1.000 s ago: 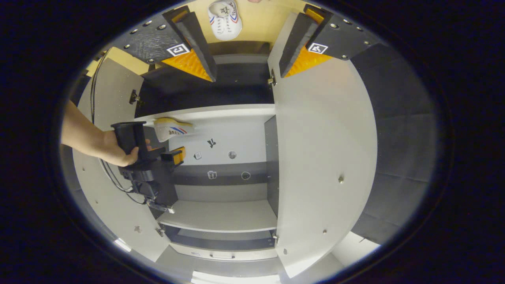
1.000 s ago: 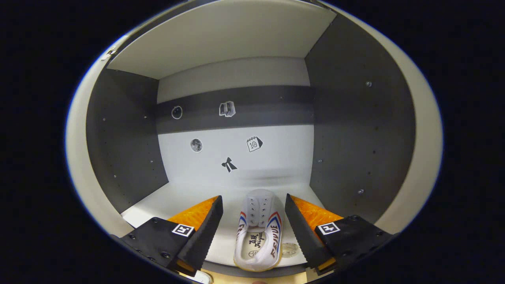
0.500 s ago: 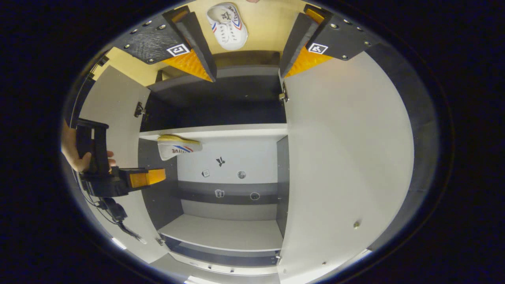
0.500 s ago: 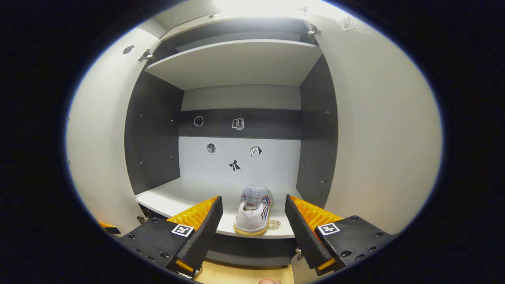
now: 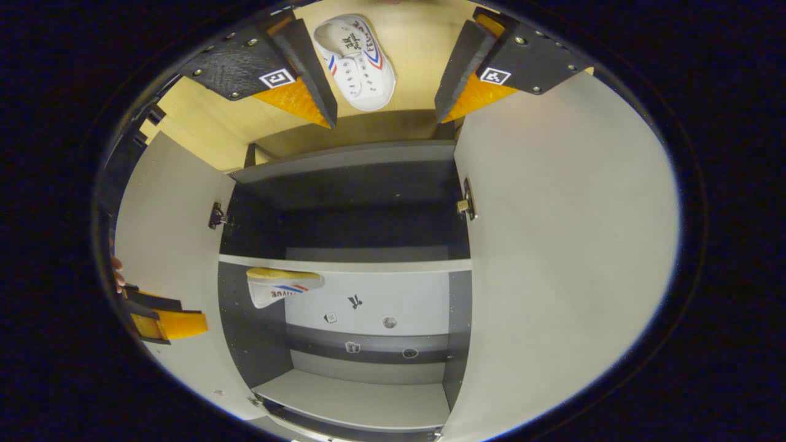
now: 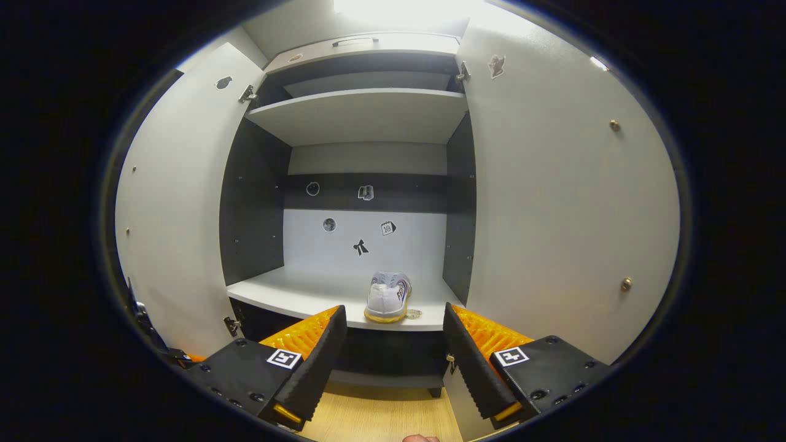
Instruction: Grab one shoe with the right hand and put it into the shoe cabinet, grab the other shoe with the left hand and put it into the shoe cabinet; then close the right door with the right hand and the left door with the left hand.
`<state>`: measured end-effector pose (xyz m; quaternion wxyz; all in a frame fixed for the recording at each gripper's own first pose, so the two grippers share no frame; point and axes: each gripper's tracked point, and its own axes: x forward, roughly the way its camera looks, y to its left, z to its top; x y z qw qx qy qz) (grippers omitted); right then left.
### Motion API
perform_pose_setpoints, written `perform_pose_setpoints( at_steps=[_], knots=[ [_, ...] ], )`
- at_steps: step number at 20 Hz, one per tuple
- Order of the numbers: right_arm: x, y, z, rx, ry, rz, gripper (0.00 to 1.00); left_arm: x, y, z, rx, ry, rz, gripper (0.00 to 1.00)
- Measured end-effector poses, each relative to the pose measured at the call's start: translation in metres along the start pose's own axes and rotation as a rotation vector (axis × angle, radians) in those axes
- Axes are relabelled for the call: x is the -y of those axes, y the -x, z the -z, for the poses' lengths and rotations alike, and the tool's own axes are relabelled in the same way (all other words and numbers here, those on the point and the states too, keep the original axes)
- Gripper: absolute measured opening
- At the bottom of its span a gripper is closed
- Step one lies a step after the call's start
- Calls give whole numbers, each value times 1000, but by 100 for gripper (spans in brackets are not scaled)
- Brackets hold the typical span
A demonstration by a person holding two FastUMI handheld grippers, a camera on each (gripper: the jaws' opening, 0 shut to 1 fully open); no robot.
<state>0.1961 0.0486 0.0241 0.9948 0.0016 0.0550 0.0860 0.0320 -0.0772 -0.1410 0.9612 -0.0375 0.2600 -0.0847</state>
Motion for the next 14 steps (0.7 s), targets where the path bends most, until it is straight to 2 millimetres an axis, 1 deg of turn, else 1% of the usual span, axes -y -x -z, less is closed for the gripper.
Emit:
perform_pose_setpoints(
  at_steps=[4,5,6,7,8,9,10,11,12,14],
  knots=[
    [4,24,7,-16,12,21,98,-1,-9,31,-84,-16,9,92],
    [5,29,8,-18,10,25,93,0,-11,41,-107,-12,13,92],
    [6,32,9,-20,10,30,92,2,-13,48,-132,-7,19,92],
    [8,36,9,-20,15,38,98,3,-13,55,-154,-1,22,92],
    [10,39,10,-22,19,45,98,5,-14,62,-178,9,27,92],
    [12,42,10,-26,18,49,98,6,-12,67,-202,19,28,92],
    [11,44,12,-30,14,49,92,5,-12,70,-221,27,24,92],
    [12,46,13,-36,8,48,93,5,-12,75,-235,33,19,92],
    [12,49,15,-42,6,49,98,5,-13,78,-249,37,16,93],
    [16,53,16,-48,13,62,98,3,-16,86,-274,32,9,93]
  ],
)
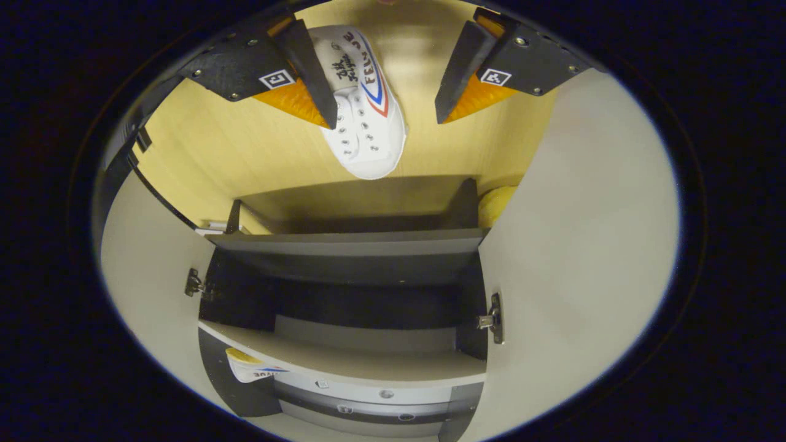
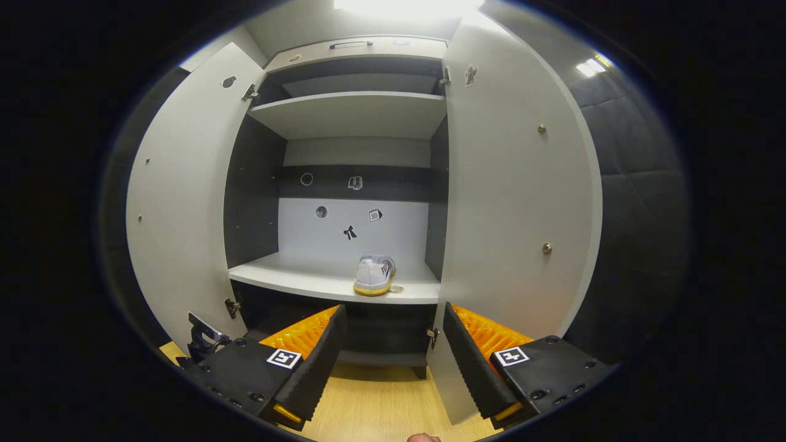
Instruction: Grab one shoe with the right hand and put it into the shoe cabinet, grab the other shoe with the left hand and put it into the shoe cabinet; then close the right door with the right hand and the left door with the left hand.
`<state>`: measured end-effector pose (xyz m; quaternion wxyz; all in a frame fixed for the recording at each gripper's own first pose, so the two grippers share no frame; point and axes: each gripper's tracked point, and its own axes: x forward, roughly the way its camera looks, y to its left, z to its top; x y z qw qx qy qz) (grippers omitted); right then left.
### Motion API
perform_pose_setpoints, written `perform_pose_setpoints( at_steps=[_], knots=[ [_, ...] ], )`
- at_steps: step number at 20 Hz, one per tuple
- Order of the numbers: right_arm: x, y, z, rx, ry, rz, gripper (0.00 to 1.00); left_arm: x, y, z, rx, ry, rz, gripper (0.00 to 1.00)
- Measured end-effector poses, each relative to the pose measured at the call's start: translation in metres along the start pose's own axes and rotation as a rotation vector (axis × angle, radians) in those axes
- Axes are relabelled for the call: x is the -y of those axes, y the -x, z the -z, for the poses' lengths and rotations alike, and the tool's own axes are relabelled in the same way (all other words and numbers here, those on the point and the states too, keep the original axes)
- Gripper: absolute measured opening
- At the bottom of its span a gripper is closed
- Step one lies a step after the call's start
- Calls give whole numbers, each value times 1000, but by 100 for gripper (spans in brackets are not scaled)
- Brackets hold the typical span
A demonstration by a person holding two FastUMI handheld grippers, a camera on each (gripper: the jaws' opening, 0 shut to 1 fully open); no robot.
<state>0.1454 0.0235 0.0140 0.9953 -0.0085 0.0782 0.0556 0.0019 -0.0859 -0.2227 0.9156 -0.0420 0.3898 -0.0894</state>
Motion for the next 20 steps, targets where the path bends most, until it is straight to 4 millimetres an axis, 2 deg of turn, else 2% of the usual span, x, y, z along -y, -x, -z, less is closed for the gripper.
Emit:
perform_pose_setpoints(
  at_steps=[8,10,11,12,15,17,18,19,20],
  knots=[
    [10,12,17,-39,-4,16,98,-4,-20,42,-135,-18,-30,93],
    [14,14,20,-47,-8,19,98,-3,-22,42,-127,-16,-35,94],
    [16,15,22,-50,-11,21,98,-3,-22,43,-131,-13,-36,100],
    [18,15,23,-52,-14,21,98,-3,-22,43,-135,-8,-36,94],
    [18,16,25,-56,-22,14,98,3,-24,49,-160,17,-9,95],
    [17,16,25,-58,-25,6,98,5,-24,51,-163,5,-13,87],
    [17,16,25,-59,-27,1,98,12,-26,47,-156,-4,12,84],
    [16,16,26,-59,-28,-2,98,18,-26,51,-158,-17,8,65],
    [16,17,27,-60,-29,-6,98,19,-28,48,-153,-43,1,55]
  ],
)
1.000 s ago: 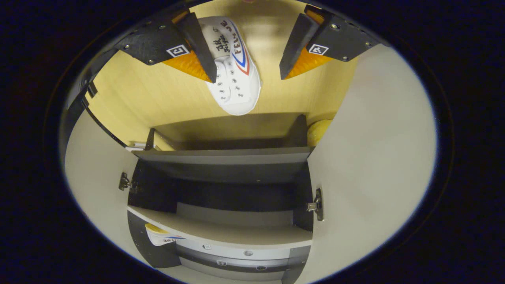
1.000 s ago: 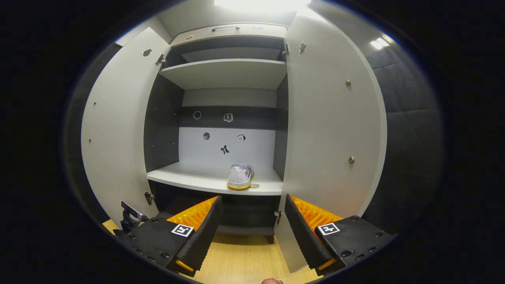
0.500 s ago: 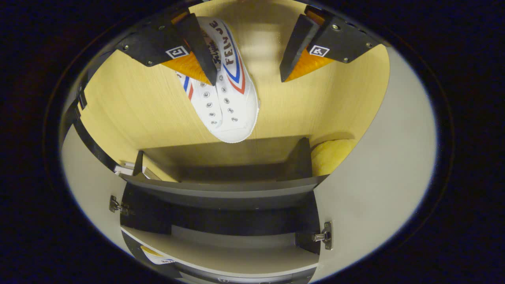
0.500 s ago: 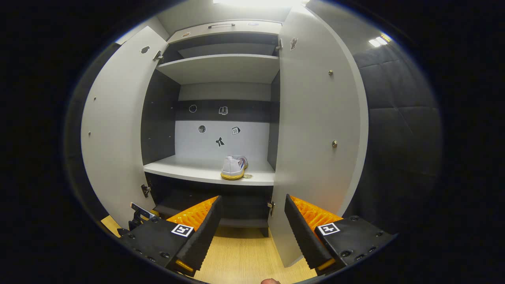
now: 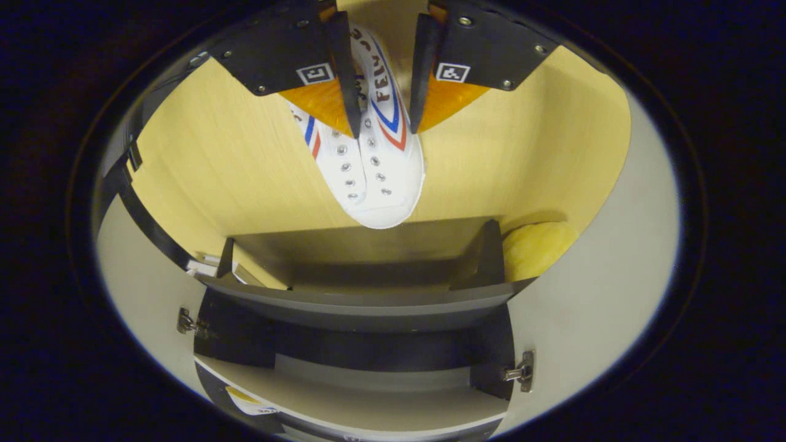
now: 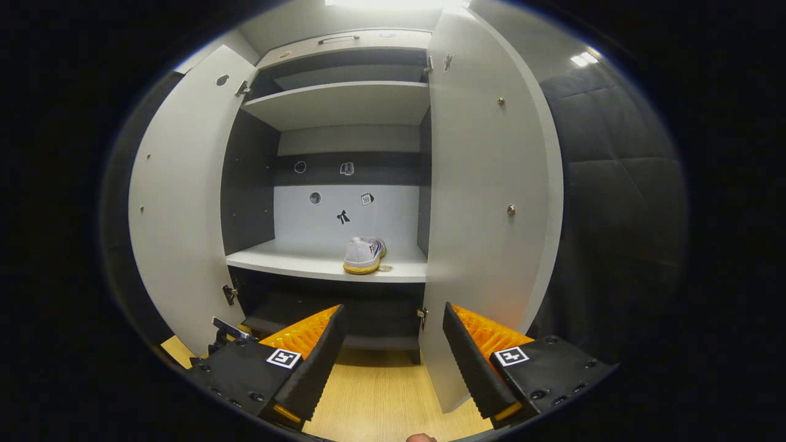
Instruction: Grab one shoe with the right hand and put it into the shoe cabinet, grab the other shoe with the left hand and put it into the shoe cabinet; then close the right door with the right hand and the left door with the left hand.
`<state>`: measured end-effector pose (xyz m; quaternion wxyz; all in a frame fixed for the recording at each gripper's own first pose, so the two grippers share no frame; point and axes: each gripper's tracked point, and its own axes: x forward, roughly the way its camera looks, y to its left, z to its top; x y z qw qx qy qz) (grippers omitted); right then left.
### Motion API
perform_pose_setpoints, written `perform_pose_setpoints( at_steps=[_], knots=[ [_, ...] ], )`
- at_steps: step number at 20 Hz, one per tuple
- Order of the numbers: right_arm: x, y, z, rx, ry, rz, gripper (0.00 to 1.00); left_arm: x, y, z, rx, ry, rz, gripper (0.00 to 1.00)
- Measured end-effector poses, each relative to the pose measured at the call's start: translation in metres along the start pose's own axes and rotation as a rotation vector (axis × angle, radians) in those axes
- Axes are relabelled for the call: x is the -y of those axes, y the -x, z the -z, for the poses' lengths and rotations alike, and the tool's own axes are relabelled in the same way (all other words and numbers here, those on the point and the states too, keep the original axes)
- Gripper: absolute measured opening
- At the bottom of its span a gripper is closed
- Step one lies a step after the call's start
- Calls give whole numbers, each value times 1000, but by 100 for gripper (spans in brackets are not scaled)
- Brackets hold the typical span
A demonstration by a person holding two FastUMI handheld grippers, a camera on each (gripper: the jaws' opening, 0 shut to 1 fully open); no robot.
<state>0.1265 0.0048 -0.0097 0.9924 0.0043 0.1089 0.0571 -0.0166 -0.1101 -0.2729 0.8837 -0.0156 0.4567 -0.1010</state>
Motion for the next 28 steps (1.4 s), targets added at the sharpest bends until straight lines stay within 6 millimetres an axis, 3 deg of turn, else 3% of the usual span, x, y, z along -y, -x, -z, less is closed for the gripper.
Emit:
perform_pose_setpoints(
  at_steps=[2,3,6,7,9,10,11,19,24,28],
  knots=[
    [0,-1,1,-2,0,-3,98,-1,3,0,-7,-31,-22,42],
    [0,0,3,-5,0,-7,98,-3,2,-2,1,-35,-33,42],
    [1,-1,4,-8,-7,-15,98,-5,1,-1,-5,25,-24,16],
    [1,-1,4,-9,-10,-16,98,-10,4,-3,-3,26,-34,16],
    [0,-3,4,-10,-16,-20,98,-6,2,-3,4,60,-31,2],
    [0,-3,4,-10,-18,-21,98,-7,0,-6,18,51,-27,7],
    [-1,-3,2,-9,-19,-25,98,-8,1,-6,27,46,-23,2],
    [-12,0,-6,9,4,-54,98,-8,7,-22,89,86,-14,2],
    [-20,1,-10,19,10,-74,98,-8,29,-49,138,95,3,1],
    [-22,2,-12,27,8,-81,98,-1,59,-76,199,76,22,1]
  ],
)
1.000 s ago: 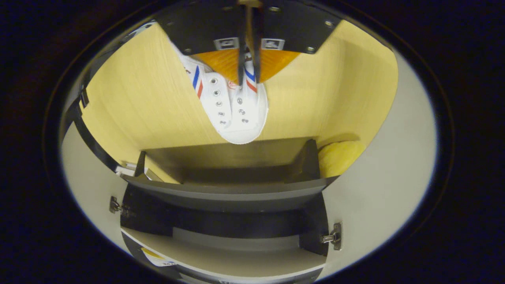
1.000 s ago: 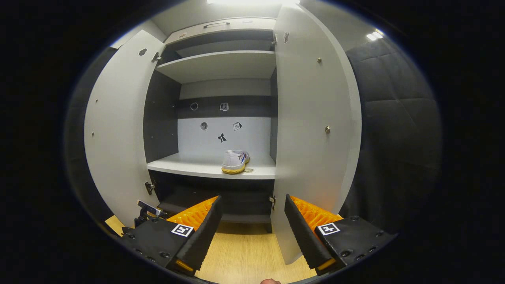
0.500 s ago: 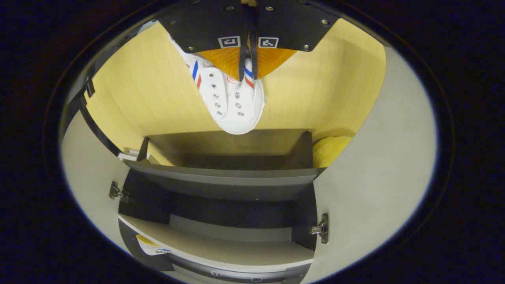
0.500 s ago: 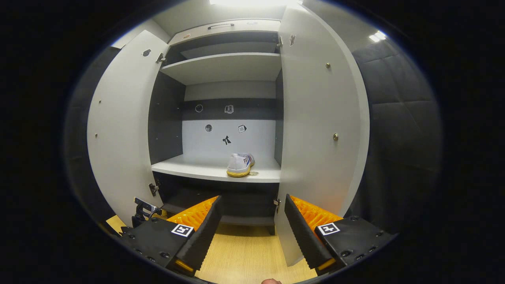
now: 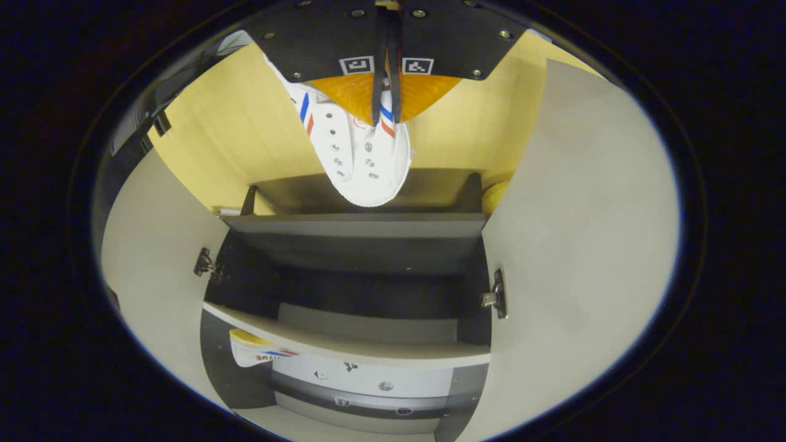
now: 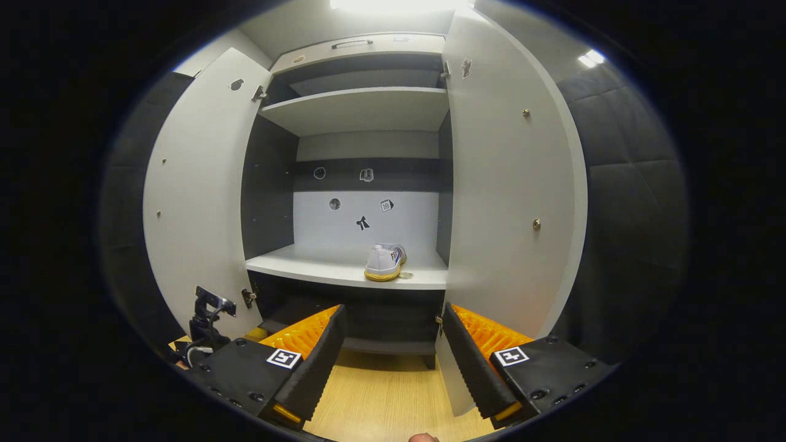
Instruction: Grab one shoe with the right hand and put it into the shoe cabinet, grab the other shoe with the left hand and put it into the shoe cabinet; then close the right door with the right hand and the left door with the left hand.
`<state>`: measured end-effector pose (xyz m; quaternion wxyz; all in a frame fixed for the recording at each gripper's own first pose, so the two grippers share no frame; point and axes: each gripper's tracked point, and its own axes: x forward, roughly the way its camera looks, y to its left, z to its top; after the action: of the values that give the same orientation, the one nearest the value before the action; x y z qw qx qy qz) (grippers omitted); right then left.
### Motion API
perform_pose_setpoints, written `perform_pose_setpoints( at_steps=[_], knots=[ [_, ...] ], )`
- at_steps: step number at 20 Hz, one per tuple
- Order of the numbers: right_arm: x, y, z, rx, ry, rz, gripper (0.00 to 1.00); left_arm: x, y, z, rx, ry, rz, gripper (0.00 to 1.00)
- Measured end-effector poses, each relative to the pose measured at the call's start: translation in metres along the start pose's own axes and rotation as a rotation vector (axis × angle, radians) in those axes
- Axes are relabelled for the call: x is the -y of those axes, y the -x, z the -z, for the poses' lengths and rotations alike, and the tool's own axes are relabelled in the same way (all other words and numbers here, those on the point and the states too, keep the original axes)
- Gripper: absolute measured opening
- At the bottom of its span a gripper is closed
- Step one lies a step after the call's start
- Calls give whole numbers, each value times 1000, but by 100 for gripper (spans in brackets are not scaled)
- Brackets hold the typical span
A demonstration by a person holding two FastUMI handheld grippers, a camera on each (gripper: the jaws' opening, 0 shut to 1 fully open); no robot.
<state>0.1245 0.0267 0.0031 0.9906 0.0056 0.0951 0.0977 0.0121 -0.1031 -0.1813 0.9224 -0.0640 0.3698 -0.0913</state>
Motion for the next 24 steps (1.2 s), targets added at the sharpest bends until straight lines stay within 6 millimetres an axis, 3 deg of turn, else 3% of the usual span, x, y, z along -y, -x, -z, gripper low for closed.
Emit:
perform_pose_setpoints(
  at_steps=[6,14,18,24],
  knots=[
    [-4,0,-5,18,1,-25,98,14,39,-53,104,0,26,1],
    [-4,-1,-9,30,-10,-54,98,36,81,-141,282,24,56,1],
    [-3,-2,-8,33,-22,-58,98,49,81,-192,354,4,64,1],
    [1,-3,-3,26,-29,-56,98,55,71,-242,420,-5,60,1]
  ],
)
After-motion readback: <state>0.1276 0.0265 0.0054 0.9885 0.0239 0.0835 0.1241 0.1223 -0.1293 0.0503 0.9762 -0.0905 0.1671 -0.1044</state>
